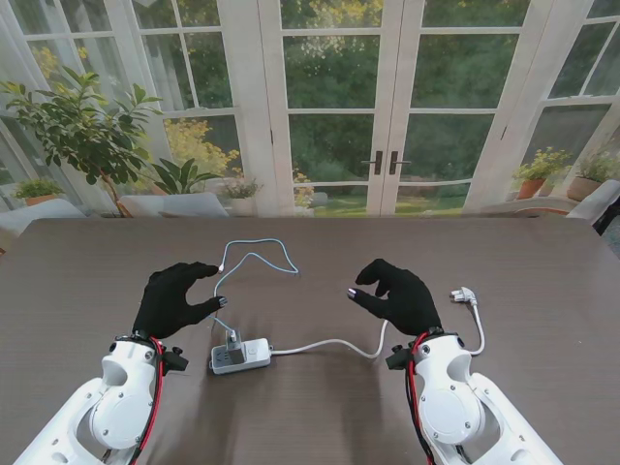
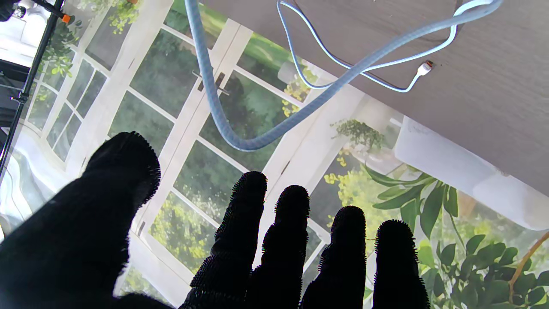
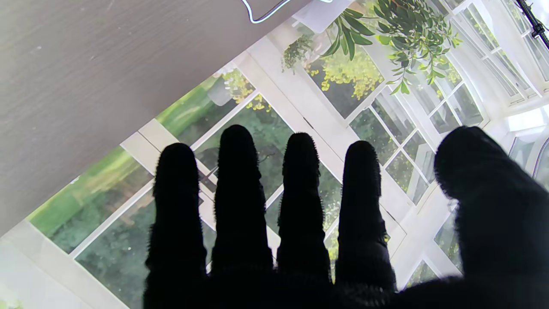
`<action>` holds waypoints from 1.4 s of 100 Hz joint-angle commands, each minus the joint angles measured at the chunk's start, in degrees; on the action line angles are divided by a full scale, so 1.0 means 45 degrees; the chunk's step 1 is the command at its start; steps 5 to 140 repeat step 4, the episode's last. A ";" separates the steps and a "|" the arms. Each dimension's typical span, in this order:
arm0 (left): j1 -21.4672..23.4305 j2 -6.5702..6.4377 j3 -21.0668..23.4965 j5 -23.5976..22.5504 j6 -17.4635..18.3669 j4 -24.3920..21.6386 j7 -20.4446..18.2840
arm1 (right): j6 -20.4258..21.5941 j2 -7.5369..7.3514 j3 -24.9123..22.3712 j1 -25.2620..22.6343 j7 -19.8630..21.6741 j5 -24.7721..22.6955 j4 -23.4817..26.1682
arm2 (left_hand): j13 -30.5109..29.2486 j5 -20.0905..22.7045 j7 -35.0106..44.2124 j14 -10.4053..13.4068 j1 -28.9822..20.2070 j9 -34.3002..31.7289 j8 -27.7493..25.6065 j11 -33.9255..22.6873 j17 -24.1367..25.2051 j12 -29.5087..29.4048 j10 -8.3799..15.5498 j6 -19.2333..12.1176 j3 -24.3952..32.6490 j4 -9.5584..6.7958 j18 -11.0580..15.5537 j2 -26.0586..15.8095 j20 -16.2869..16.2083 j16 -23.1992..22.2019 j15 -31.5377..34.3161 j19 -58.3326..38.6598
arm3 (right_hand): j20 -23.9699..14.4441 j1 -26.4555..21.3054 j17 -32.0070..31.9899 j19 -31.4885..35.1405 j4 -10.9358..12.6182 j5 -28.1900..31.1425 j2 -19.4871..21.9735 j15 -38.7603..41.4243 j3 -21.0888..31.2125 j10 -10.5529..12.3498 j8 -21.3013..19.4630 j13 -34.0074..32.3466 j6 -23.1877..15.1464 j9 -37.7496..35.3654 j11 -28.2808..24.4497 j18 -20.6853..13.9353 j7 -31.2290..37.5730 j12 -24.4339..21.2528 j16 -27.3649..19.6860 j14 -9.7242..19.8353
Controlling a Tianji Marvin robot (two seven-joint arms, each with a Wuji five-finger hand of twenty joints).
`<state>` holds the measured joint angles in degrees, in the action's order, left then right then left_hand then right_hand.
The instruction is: Set up the charging station
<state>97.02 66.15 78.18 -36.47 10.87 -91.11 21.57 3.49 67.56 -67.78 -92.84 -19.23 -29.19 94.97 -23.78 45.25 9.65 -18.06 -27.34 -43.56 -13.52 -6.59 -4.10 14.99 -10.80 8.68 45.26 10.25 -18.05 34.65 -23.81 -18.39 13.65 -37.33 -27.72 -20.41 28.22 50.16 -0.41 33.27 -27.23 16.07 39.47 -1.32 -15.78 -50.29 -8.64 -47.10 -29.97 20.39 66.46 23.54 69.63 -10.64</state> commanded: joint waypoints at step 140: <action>0.0133 0.0069 0.0020 0.0003 -0.0050 -0.0079 -0.0263 | -0.0009 0.0037 0.0031 -0.0096 0.0173 0.0020 0.0109 | 0.0292 -0.0143 -0.0147 0.0301 -0.0063 0.0282 0.0064 0.0083 0.0296 -0.0112 -0.0016 0.0112 -0.0268 -0.0368 0.0428 -0.0055 0.0160 0.0223 -0.0163 0.0358 | -0.0093 0.0097 -0.0164 -0.0379 -0.0197 -0.0192 -0.0328 -0.0161 0.0033 0.0274 -0.0049 0.0359 -0.0020 0.0246 0.0127 -0.0057 -0.5513 -0.0203 -1.0794 0.0251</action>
